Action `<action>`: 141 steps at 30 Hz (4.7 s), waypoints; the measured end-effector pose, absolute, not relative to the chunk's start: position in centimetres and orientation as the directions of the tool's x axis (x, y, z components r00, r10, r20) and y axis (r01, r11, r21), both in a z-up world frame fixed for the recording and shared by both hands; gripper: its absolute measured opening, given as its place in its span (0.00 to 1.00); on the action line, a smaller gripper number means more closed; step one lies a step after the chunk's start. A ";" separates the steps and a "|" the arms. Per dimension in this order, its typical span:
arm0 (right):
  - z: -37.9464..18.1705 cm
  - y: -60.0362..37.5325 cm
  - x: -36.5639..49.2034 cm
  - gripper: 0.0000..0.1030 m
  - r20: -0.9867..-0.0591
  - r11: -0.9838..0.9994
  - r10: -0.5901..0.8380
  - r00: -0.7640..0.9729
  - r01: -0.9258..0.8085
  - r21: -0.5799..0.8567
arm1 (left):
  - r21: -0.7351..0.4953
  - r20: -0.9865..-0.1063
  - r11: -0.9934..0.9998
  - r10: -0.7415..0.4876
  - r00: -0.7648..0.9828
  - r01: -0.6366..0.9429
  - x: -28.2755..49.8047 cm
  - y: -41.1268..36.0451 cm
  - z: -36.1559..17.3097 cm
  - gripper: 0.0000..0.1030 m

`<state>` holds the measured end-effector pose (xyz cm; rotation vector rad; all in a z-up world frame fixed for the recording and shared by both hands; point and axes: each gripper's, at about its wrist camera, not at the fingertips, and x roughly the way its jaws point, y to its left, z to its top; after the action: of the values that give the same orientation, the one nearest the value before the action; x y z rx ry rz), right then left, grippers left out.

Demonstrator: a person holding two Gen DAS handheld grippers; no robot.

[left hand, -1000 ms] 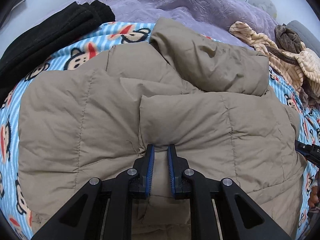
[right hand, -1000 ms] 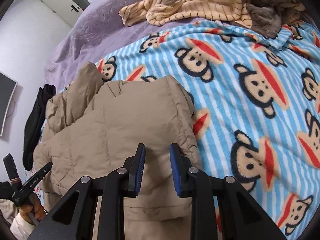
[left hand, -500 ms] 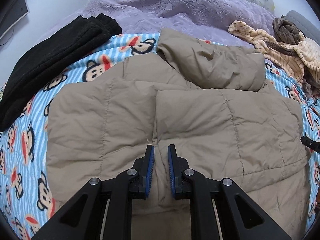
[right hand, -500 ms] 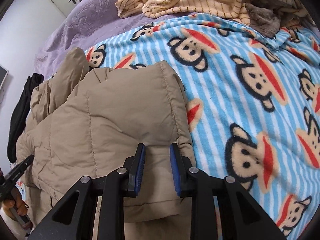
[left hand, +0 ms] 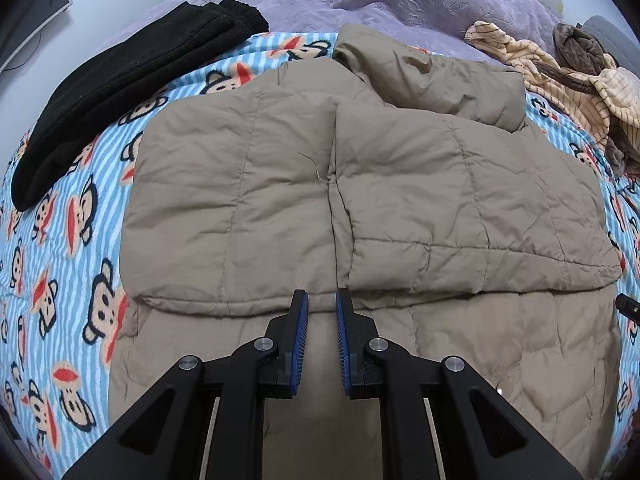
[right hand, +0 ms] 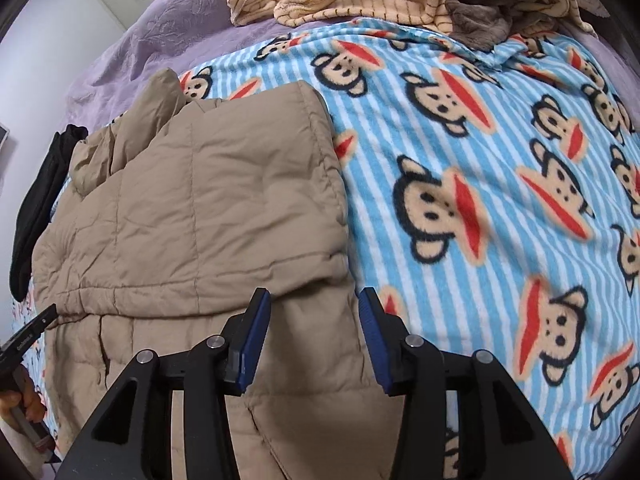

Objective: Fold large clothes
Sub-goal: 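Release the jacket and move both grippers to the jacket hem, then grasp the hem with both grippers and lift it up, then fold the lifted hem over toward the collar with both grippers and release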

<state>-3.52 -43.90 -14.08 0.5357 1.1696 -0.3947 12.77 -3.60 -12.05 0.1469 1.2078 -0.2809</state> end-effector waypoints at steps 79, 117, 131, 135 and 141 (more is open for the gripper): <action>-13.2 -32.1 -26.0 1.00 -0.860 0.408 0.342 0.378 0.764 0.499 | -0.108 -0.988 0.982 -0.123 0.092 0.157 -8.8 12.4 -10.6 0.99; -18.2 -32.5 -28.8 1.00 -0.753 0.164 0.437 0.492 0.779 0.605 | -0.505 -0.860 0.857 -0.510 -0.021 -0.101 -9.5 18.0 -15.2 0.99; -19.2 -33.1 -26.5 1.00 -0.693 0.106 0.481 0.537 0.749 0.654 | -0.426 -0.905 0.904 -0.426 -0.025 0.022 -7.1 12.5 -13.9 0.17; -19.5 -33.5 -25.8 0.82 -0.647 0.058 0.513 0.564 0.729 0.682 | -0.426 -0.903 0.903 -0.428 0.031 0.062 -6.5 12.1 -11.7 0.17; -17.9 -34.2 -23.5 0.12 -0.710 0.208 0.512 0.483 0.732 0.648 | -0.417 -0.900 0.905 -0.424 0.102 0.079 -4.5 11.4 -8.3 0.17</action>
<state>-23.48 -34.23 -17.93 1.4455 1.1611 -0.2147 -4.47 11.41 -8.27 -0.2933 1.4255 -0.3790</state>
